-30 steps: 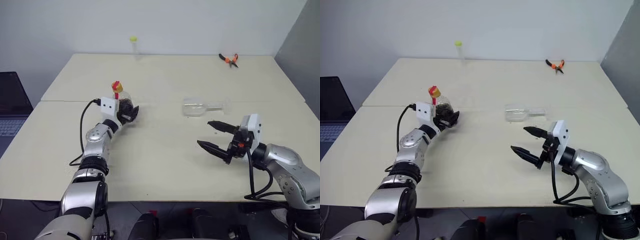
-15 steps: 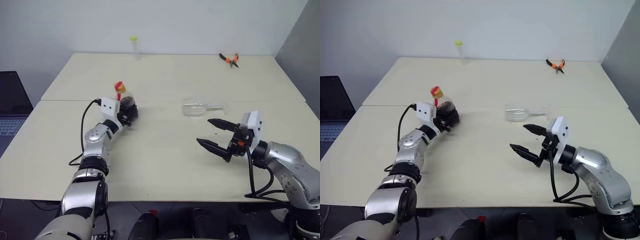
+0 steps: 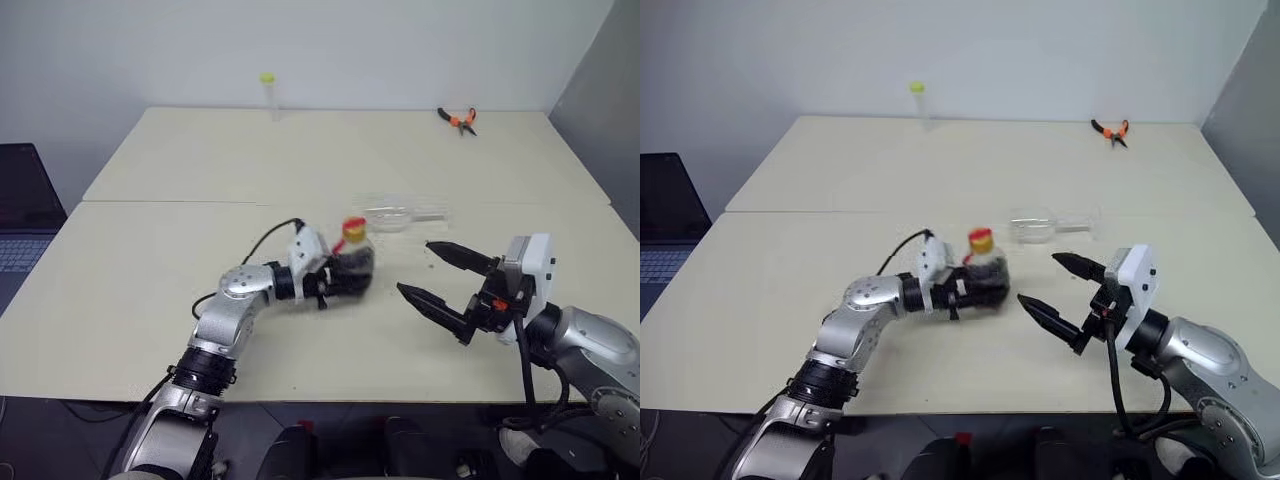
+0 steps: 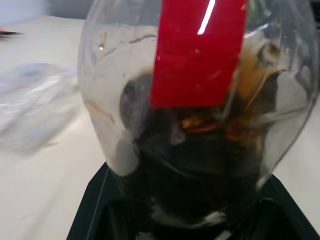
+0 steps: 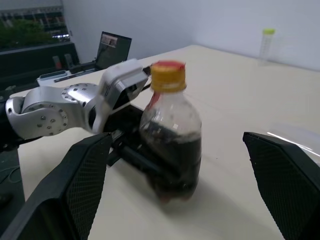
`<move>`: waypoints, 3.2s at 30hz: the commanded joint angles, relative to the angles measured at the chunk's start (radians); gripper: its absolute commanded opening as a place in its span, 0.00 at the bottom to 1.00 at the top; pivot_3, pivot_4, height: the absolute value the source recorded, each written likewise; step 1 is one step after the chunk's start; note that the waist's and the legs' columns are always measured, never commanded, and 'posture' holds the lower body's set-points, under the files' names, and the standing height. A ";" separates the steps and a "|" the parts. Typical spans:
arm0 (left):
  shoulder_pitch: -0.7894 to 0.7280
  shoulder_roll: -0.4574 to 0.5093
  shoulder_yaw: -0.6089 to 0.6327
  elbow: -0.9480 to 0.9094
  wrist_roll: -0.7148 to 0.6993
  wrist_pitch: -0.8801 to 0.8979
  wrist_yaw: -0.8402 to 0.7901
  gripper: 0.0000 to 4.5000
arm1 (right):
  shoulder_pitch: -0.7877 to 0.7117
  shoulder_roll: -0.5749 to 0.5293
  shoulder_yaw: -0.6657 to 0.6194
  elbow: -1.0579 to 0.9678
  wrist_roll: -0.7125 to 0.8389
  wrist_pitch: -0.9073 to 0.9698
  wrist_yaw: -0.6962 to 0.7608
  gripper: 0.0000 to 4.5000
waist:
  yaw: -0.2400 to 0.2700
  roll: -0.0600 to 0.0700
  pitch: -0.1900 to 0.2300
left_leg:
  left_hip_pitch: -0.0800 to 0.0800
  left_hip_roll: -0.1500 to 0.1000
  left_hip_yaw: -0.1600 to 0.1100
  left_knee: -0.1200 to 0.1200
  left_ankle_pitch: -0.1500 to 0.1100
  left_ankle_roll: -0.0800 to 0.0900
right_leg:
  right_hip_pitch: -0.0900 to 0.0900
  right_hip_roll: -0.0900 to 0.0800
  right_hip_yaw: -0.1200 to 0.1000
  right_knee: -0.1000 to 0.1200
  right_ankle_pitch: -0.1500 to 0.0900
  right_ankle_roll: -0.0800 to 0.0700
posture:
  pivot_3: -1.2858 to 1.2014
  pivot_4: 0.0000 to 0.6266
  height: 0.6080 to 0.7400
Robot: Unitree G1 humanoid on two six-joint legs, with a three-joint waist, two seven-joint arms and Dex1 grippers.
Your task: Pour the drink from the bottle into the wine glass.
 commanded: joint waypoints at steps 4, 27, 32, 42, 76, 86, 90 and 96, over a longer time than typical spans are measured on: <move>-0.076 0.007 -0.056 0.030 0.050 -0.023 -0.058 0.40 | -0.088 -0.069 -0.004 -0.073 0.096 0.108 -0.107 1.00 | 0.000 0.000 0.000 | 0.000 0.000 0.000 0.000 0.000 0.000 | 0.000 0.000 0.000 0.000 0.000 0.000 | 0.52 0.24 1.00; -0.110 -0.025 -0.087 0.091 0.088 -0.064 -0.097 0.38 | -0.268 -0.074 0.133 0.102 0.078 0.196 -0.114 1.00 | 0.001 0.000 0.000 | -0.001 -0.001 0.000 0.000 0.000 0.000 | 0.000 -0.001 0.000 -0.002 0.000 0.000 | 0.52 0.24 1.00; -0.108 -0.026 -0.088 0.087 0.091 -0.063 -0.095 0.38 | -0.298 -0.059 0.153 0.108 0.067 0.201 -0.103 1.00 | 0.001 0.000 0.000 | -0.001 0.000 0.000 0.000 0.000 0.000 | 0.000 -0.001 0.000 -0.001 0.000 0.000 | 0.52 0.24 1.00; -0.098 -0.024 -0.090 0.079 0.094 -0.059 -0.092 0.38 | -0.367 -0.016 0.154 0.126 0.096 0.237 -0.135 0.91 | 0.001 0.000 0.000 | -0.001 -0.001 0.000 0.000 0.000 0.000 | 0.000 -0.001 0.000 -0.001 0.000 0.000 | 0.52 0.24 1.00; -0.058 0.004 -0.103 -0.078 0.028 0.009 -0.176 0.17 | -0.846 -0.378 0.624 0.839 -0.614 -0.559 0.875 0.27 | -0.008 0.001 0.001 | 0.001 0.001 0.002 -0.001 0.000 0.001 | 0.000 0.000 0.000 -0.002 0.000 0.000 | 0.52 0.24 1.00; -0.039 -0.013 -0.089 -0.062 0.046 -0.002 -0.122 0.17 | -0.672 -0.339 0.293 0.464 -0.083 0.054 0.672 0.49 | 0.010 0.002 0.002 | -0.004 0.000 -0.002 0.001 0.001 -0.001 | -0.002 -0.006 0.000 -0.002 0.000 0.000 | 0.52 0.24 1.00; -0.038 -0.021 -0.094 -0.053 0.051 -0.013 -0.116 0.16 | -0.526 -0.279 0.096 0.326 0.092 0.208 0.443 0.81 | 0.021 0.001 0.003 | -0.004 -0.001 -0.001 0.001 0.000 0.000 | -0.001 -0.008 -0.001 -0.002 0.000 0.000 | 0.52 0.24 1.00; -0.052 -0.034 -0.093 -0.017 0.057 -0.033 -0.113 0.16 | -0.270 -0.070 -0.052 0.048 0.152 0.268 -0.042 1.00 | 0.027 0.001 0.003 | -0.004 -0.001 -0.002 0.001 0.000 0.000 | -0.001 -0.007 0.000 -0.002 0.000 0.000 | 0.52 0.24 1.00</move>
